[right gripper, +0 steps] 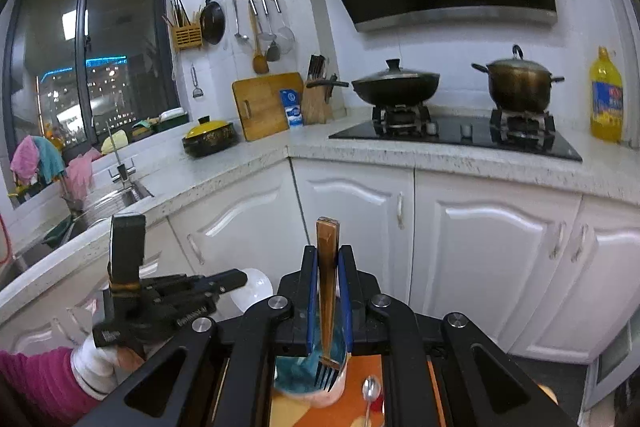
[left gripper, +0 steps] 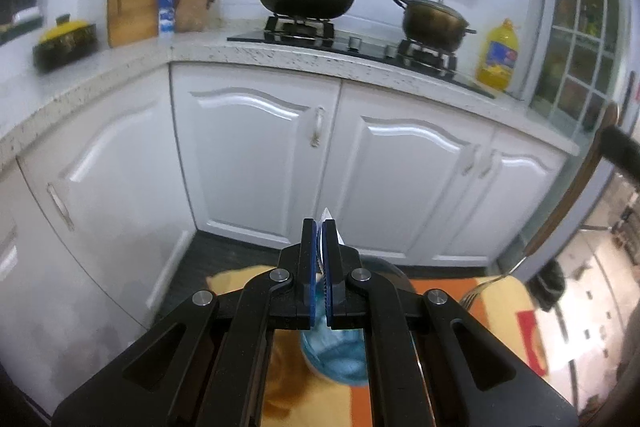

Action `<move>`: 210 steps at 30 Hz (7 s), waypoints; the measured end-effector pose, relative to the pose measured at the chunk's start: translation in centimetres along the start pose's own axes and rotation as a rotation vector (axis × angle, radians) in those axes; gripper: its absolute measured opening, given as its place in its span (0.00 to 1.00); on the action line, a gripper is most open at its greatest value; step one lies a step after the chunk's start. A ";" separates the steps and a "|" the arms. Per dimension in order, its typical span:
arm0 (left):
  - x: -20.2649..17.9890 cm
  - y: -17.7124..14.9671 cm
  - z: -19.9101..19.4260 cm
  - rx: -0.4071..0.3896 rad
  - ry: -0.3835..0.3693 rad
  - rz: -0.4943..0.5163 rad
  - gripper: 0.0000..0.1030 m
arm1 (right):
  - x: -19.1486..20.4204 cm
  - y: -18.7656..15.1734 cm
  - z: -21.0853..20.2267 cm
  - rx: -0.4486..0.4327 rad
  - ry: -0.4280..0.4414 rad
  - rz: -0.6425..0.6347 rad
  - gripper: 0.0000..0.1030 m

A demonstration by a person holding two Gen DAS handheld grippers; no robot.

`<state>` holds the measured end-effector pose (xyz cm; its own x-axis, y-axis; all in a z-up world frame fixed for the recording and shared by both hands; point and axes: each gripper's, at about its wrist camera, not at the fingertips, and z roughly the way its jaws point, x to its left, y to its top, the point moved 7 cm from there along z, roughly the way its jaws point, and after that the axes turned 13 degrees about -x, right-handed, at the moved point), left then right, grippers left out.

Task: Organize utensils
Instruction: 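Lift the spoon with the left tool into the floral cup while the right tool inserts the fork, then move the right tool to the wooden chopsticks and grasp one, then grasp another wooden chopstick upright with the left tool, then carry the chopsticks over the floral cup and release them inside with both tools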

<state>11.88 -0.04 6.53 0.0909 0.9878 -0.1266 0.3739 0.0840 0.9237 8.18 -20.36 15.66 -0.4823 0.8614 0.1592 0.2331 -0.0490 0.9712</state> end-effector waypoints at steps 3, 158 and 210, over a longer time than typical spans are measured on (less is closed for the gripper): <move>0.3 -0.2 1.1 -0.029 0.042 0.040 0.01 | 0.1 -0.8 2.2 0.010 -0.015 -0.012 0.09; -26.8 -21.9 6.2 0.586 -0.497 0.422 0.34 | -16.8 -32.2 -12.3 0.632 -0.306 0.378 0.07; -15.4 -4.8 -4.8 0.225 -0.528 0.036 0.04 | -8.5 -14.2 -10.3 0.259 -0.131 0.177 0.05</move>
<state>4.30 -15.03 5.79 0.5344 0.7850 -0.3134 0.5439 -0.0356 0.8384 0.29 -32.23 2.33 -0.3061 0.9096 0.2809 0.5181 -0.0883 0.8507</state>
